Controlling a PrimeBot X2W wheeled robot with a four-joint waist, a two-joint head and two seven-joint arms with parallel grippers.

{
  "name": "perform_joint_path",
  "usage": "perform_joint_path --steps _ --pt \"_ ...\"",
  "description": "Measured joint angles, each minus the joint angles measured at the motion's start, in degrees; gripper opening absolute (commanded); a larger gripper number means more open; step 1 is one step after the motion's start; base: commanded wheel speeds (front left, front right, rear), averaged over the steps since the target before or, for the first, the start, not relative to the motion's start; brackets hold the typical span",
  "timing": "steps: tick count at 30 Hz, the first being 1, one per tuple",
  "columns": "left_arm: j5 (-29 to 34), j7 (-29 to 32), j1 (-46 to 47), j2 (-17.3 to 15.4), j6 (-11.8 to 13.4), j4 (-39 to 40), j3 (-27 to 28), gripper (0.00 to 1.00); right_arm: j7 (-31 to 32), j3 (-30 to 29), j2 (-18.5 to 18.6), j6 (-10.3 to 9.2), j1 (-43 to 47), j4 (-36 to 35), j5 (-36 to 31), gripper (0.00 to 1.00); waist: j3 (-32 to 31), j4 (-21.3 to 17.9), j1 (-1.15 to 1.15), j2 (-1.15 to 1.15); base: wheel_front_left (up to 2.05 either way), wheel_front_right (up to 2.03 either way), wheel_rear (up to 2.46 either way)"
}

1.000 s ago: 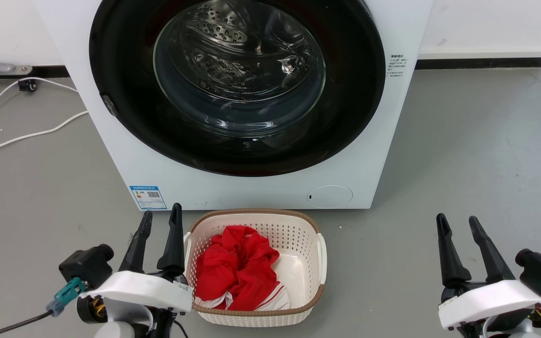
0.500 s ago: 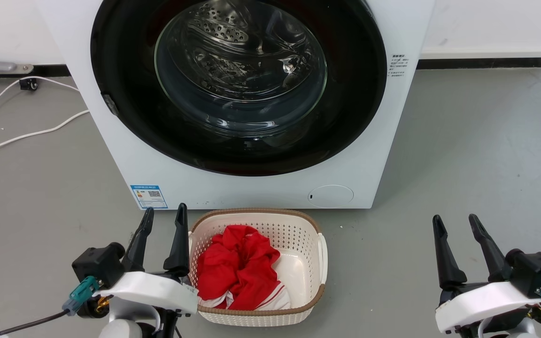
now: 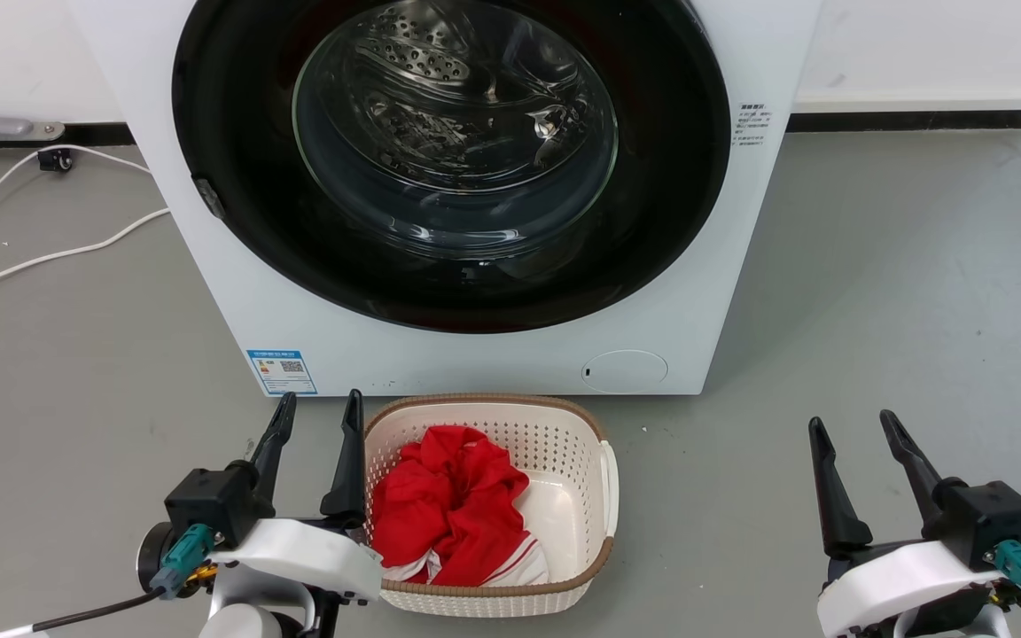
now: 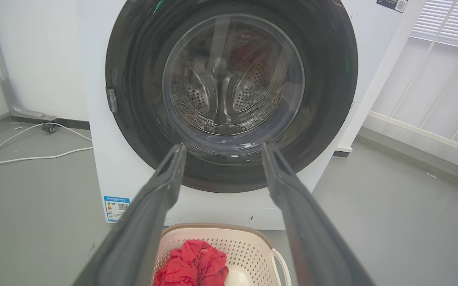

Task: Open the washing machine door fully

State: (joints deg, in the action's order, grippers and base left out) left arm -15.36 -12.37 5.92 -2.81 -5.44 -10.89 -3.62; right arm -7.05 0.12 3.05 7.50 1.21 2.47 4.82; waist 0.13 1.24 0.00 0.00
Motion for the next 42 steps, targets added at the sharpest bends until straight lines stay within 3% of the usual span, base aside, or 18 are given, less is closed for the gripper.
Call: perform_joint_path --steps 25,42 --pt "9.1 -2.5 0.5 0.0 0.9 -1.9 -1.2 1.0 -2.6 -0.3 0.0 0.01 0.2 -0.6 -7.8 1.0 -0.3 0.6 -0.01 0.0 0.0 0.0 0.0" --pt "8.7 -2.7 0.5 0.0 1.5 -2.9 -1.3 1.0 -3.0 -0.6 0.0 0.01 0.1 0.3 -5.3 1.0 -0.1 0.7 -0.01 0.0 0.0 0.0 0.0"
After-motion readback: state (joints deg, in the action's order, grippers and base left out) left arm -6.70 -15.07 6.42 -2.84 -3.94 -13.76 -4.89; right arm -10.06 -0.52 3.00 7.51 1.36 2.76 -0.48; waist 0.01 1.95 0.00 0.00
